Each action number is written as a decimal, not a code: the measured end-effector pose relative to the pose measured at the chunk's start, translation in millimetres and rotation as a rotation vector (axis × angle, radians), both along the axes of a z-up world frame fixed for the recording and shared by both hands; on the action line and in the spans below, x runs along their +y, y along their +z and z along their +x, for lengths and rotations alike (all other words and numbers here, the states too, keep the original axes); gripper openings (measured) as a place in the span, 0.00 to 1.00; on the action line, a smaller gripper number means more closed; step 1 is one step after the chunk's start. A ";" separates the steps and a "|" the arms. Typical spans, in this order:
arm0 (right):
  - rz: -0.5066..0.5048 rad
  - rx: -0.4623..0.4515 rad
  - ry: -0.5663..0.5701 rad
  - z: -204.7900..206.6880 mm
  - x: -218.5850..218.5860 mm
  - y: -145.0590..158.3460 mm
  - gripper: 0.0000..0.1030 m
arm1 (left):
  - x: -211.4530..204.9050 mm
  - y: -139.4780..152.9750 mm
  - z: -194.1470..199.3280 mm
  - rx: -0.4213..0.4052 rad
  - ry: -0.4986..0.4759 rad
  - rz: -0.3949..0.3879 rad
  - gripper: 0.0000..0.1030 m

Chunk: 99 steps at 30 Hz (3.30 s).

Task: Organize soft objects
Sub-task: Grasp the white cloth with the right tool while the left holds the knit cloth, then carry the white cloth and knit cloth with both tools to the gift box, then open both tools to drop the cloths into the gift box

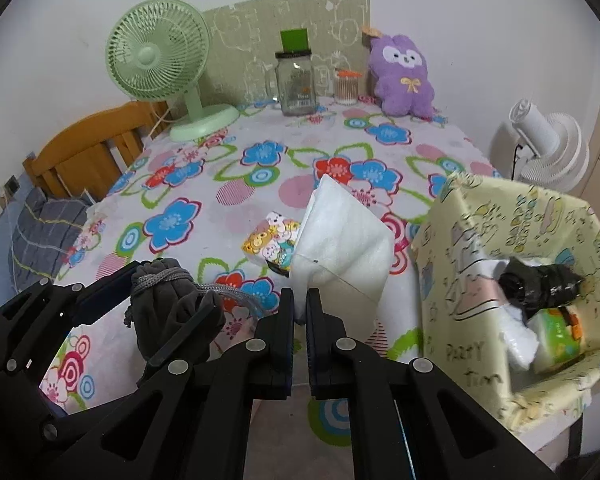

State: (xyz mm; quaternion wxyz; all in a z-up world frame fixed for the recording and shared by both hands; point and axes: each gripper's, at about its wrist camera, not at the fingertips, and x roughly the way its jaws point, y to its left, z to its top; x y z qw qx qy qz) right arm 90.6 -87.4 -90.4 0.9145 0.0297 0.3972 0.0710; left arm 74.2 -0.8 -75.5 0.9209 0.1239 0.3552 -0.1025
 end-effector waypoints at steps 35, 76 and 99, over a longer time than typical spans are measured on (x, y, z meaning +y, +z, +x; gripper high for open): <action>-0.051 -0.174 -0.086 -42.3 -94.5 88.6 0.07 | -86.9 75.1 -25.6 -0.117 -0.080 -0.076 0.51; 0.028 -0.017 -0.193 -13.2 -194.6 30.5 0.45 | -184.2 20.2 10.1 0.052 -0.173 -0.049 0.86; -0.009 -0.143 -0.194 -41.1 -156.1 47.9 0.97 | -138.0 33.9 -13.3 0.009 -0.122 -0.091 0.94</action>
